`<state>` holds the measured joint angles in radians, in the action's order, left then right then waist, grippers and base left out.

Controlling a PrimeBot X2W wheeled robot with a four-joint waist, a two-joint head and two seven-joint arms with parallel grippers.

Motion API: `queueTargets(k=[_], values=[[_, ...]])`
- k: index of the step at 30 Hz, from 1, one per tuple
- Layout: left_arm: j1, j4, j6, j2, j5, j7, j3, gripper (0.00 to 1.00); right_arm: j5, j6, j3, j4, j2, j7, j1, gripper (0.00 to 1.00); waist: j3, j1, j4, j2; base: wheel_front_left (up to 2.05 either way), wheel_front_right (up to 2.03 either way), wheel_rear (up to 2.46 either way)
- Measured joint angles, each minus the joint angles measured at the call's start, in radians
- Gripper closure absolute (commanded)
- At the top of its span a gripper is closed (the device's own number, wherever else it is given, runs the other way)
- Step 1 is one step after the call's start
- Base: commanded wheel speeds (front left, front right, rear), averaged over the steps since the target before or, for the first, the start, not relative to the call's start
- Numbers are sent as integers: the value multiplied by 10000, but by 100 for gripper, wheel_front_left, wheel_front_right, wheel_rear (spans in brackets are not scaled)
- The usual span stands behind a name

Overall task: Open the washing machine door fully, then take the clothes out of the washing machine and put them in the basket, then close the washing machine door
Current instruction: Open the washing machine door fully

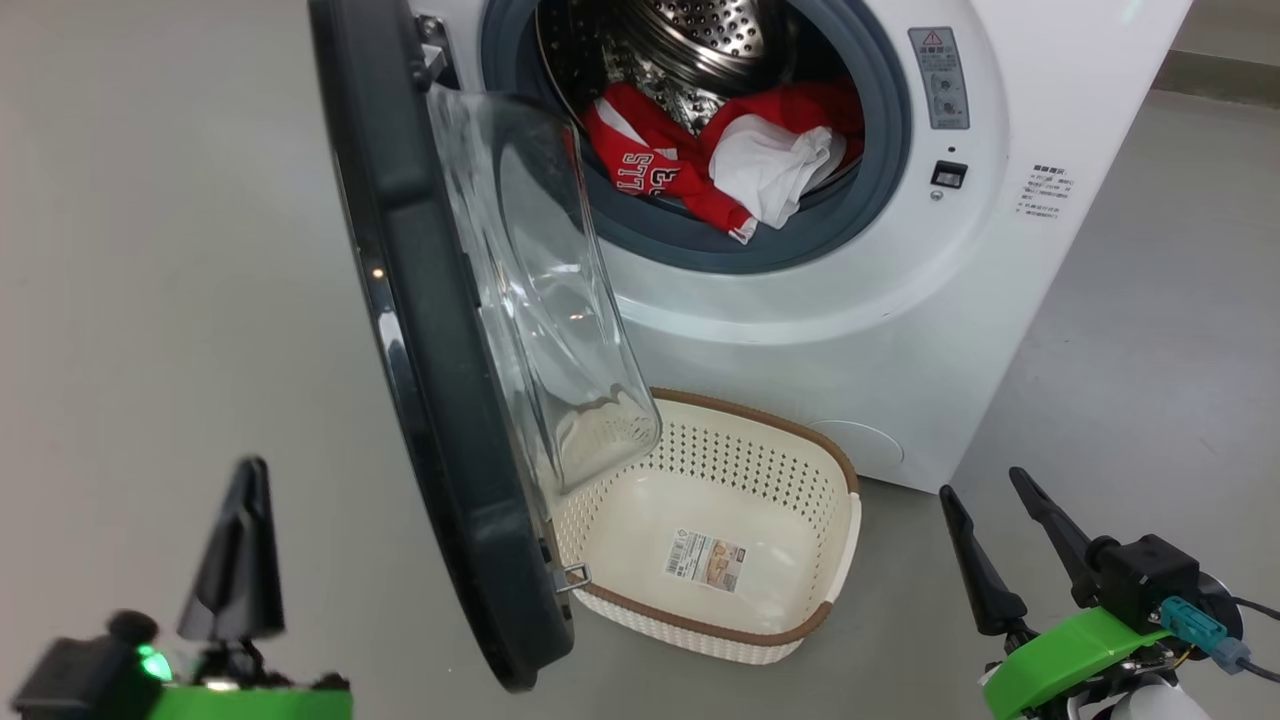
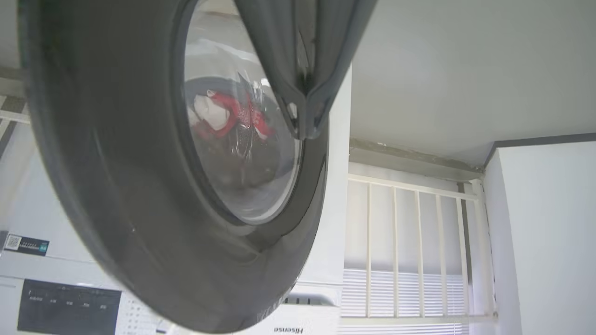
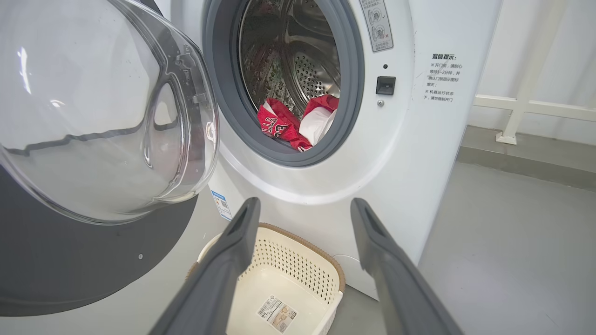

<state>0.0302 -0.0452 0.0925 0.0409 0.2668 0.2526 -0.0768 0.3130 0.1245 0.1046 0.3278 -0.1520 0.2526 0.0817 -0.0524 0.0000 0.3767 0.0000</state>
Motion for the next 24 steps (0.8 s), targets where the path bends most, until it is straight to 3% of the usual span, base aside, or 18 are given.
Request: queueTargets(k=[6,13,19,24], values=[[385,2487,-146,0,92,17,54,100,0,0,0,-33,4,0,-7,0,-3,0,16,0,0,0,0],[357,4284,-224,13,71,56,2297,100,0,0,-2,-54,4,0,-7,0,-17,0,-26,0,0,0,0],[43,3526,-199,42,686,54,4596,100,0,0,17,-52,17,0,-7,0,-87,-1,-69,0,0,0,0],[-342,1726,-224,77,1513,50,5288,100,0,0,67,-52,48,0,-1,0,-142,0,-147,0,0,0,0]])
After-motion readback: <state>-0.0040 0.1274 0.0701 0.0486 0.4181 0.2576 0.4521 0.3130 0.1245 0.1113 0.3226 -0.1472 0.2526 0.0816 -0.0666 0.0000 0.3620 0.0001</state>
